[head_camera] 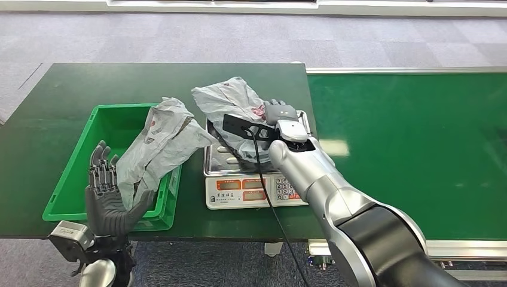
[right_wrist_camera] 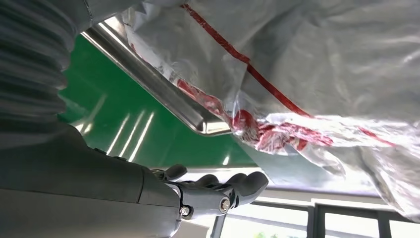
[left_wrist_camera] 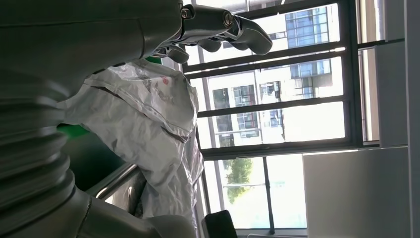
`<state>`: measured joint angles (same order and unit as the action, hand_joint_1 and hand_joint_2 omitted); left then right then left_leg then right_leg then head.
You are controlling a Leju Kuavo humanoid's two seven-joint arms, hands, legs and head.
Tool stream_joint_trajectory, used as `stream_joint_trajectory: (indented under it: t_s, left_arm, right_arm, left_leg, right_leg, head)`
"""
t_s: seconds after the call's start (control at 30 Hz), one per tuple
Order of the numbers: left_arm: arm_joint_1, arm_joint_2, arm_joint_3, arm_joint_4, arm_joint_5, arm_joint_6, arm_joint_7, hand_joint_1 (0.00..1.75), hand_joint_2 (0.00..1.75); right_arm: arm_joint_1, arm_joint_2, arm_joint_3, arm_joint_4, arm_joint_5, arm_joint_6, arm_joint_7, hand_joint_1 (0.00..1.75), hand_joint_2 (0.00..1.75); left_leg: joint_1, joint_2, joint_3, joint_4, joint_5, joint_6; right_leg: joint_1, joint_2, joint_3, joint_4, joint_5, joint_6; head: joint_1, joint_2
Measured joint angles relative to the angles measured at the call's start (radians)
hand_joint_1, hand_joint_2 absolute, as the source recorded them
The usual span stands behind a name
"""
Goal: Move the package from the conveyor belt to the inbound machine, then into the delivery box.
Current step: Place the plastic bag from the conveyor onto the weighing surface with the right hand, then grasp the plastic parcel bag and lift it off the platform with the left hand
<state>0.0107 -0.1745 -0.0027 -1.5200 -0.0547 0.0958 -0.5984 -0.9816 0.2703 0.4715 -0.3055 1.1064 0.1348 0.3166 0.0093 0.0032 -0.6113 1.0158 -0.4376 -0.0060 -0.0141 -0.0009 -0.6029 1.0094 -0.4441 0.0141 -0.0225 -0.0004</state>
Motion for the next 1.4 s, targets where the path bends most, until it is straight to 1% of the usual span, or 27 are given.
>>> stream_joint_trajectory:
  t_s: [0.07,0.13,0.23,0.33,0.37,0.4,0.5,0.53,0.6,0.7,0.77,0.83,0.93,1.0,1.1,1.17,1.3,1.4]
  left_arm:
    - [0.0,-0.001,0.0,0.0,-0.004,0.0,0.001,0.0,1.75]
    - [0.0,-0.002,0.0,0.0,-0.008,0.0,0.001,0.0,1.75]
    - [-0.002,-0.005,0.0,0.0,-0.015,0.0,-0.002,0.0,1.75]
    - [-0.005,-0.008,0.0,0.0,-0.019,0.0,-0.004,0.0,1.75]
    - [-0.006,-0.009,0.0,0.0,-0.023,0.002,-0.005,0.0,1.75]
    - [-0.008,-0.01,-0.001,0.0,-0.032,0.007,-0.008,0.0,1.75]
    - [-0.017,-0.017,-0.012,0.0,-0.073,0.029,-0.016,0.0,1.75]
    - [-0.02,-0.019,-0.018,0.0,-0.086,0.037,-0.018,0.0,1.75]
    - [-0.03,-0.021,-0.032,0.001,-0.116,0.061,-0.021,0.0,1.75]
    - [-0.072,-0.022,-0.078,0.01,-0.213,0.125,-0.005,0.0,1.75]
    - [-0.127,-0.024,-0.128,0.035,-0.298,0.166,0.038,0.0,1.75]
    - [-0.204,-0.028,-0.181,0.081,-0.386,0.189,0.103,0.0,1.75]
    - [-0.343,-0.039,-0.255,0.196,-0.52,0.208,0.216,0.0,1.75]
    - [-0.441,-0.048,-0.295,0.299,-0.601,0.223,0.276,0.0,1.75]
    - [-0.582,-0.07,-0.339,0.482,-0.683,0.242,0.333,0.0,1.75]
    - [-0.655,-0.088,-0.354,0.588,-0.703,0.248,0.348,0.0,1.75]
    - [-0.745,-0.118,-0.375,0.738,-0.723,0.245,0.378,0.0,1.75]
    - [-0.803,-0.146,-0.405,0.844,-0.732,0.207,0.451,0.0,1.75]
  right_arm:
    - [0.005,-0.004,0.0,0.002,-0.013,-0.003,-0.017,0.0,1.75]
    - [0.01,-0.007,-0.004,0.003,-0.032,-0.025,-0.052,0.0,1.75]
    - [0.017,-0.008,-0.023,0.003,-0.062,-0.106,-0.12,0.0,1.75]
    - [0.019,-0.008,-0.039,0.003,-0.075,-0.152,-0.147,0.0,1.75]
    - [0.02,-0.008,-0.046,0.002,-0.087,-0.182,-0.168,0.0,1.75]
    - [0.023,-0.008,-0.057,-0.001,-0.107,-0.239,-0.208,0.0,1.75]
    - [0.021,-0.006,-0.113,-0.021,-0.181,-0.47,-0.38,0.0,1.75]
    - [0.019,-0.005,-0.131,-0.029,-0.203,-0.522,-0.426,0.0,1.75]
    - [0.019,-0.005,-0.162,-0.049,-0.254,-0.598,-0.523,0.0,1.75]
    - [0.031,-0.003,-0.226,-0.111,-0.387,-0.712,-0.739,0.0,1.75]
    - [0.055,-0.003,-0.273,-0.188,-0.497,-0.746,-0.857,0.0,1.75]
    - [0.109,-0.008,-0.311,-0.298,-0.607,-0.757,-0.932,0.0,1.75]
    - [0.249,-0.034,-0.341,-0.507,-0.76,-0.773,-0.994,0.0,1.75]
    - [0.366,-0.063,-0.347,-0.656,-0.817,-0.797,-1.01,0.0,1.75]
    - [0.54,-0.098,-0.348,-0.869,-0.793,-0.826,-1.018,0.0,1.75]
    - [0.631,-0.11,-0.348,-0.977,-0.763,-0.831,-1.02,0.0,1.75]
    - [0.73,-0.127,-0.348,-1.115,-0.742,-0.832,-1.019,0.0,1.75]
    - [0.788,-0.128,-0.337,-1.187,-0.728,-0.832,-1.019,0.0,1.75]
  left_leg:
    - [0.0,0.0,0.0,0.0,0.0,0.0]
    - [0.0,0.0,0.0,0.0,0.0,0.0]
    - [0.0,0.0,0.0,0.0,0.0,0.0]
    - [0.0,0.0,0.0,0.0,0.0,0.0]
    - [0.0,0.0,0.0,0.0,0.0,0.0]
    - [0.0,0.0,0.0,0.0,0.0,0.0]
    - [0.0,0.0,0.0,0.0,0.0,0.0]
    - [0.0,0.0,0.0,0.0,0.0,0.0]
    - [0.0,0.0,0.0,0.001,0.0,0.0]
    - [0.0,-0.001,0.0,0.001,0.0,0.0]
    - [0.0,-0.003,0.0,0.001,0.001,0.001]
    - [0.0,-0.005,0.0,0.002,0.001,0.001]
    - [0.0,-0.009,0.001,0.003,0.001,0.001]
    - [-0.001,-0.01,0.0,0.003,0.001,0.002]
    - [-0.002,-0.008,-0.001,0.003,0.0,0.002]
    - [-0.002,-0.006,-0.002,0.003,0.0,0.003]
    - [-0.002,-0.003,-0.002,0.002,-0.001,0.003]
    - [-0.002,-0.003,-0.002,0.002,-0.001,0.002]
  right_leg:
    - [0.0,0.0,0.0,0.0,0.0,0.0]
    - [0.0,0.0,0.0,0.0,0.0,0.0]
    - [0.0,0.0,0.0,0.0,0.0,0.0]
    - [0.0,0.0,0.0,0.0,0.0,0.0]
    - [0.0,0.0,0.0,0.0,0.0,0.0]
    - [0.0,0.0,0.0,0.0,0.0,0.0]
    - [0.0,0.0,0.0,0.0,0.0,0.0]
    - [0.0,0.0,0.0,0.0,0.0,0.0]
    - [0.0,0.0,0.0,0.0,0.001,0.0]
    - [0.0,-0.002,0.0,0.0,0.001,0.0]
    - [0.0,-0.005,0.001,0.0,0.001,0.0]
    - [0.0,-0.007,0.002,-0.001,0.001,0.0]
    - [0.0,-0.01,0.004,-0.001,0.001,0.0]
    - [-0.001,-0.011,0.004,-0.002,0.001,0.001]
    - [-0.002,-0.01,0.003,-0.002,0.002,0.002]
    - [-0.002,-0.007,0.002,-0.002,0.002,0.002]
    - [-0.001,-0.004,0.0,-0.002,0.002,0.002]
    - [-0.001,-0.005,0.0,-0.002,0.002,0.002]
  head:
    - [0.0,0.0]
    - [0.0,0.0]
    - [0.0,0.0]
    - [0.0,0.0]
    - [0.0,0.0]
    - [0.0,0.0]
    - [0.0,0.0]
    - [0.0,0.0]
    - [0.0,0.0]
    - [0.0,0.0]
    - [0.0,0.0]
    - [0.0,0.0]
    - [0.0,0.0]
    - [0.0,0.0]
    - [0.0,0.0]
    - [0.0,0.0]
    - [0.0,0.0]
    - [0.0,0.0]
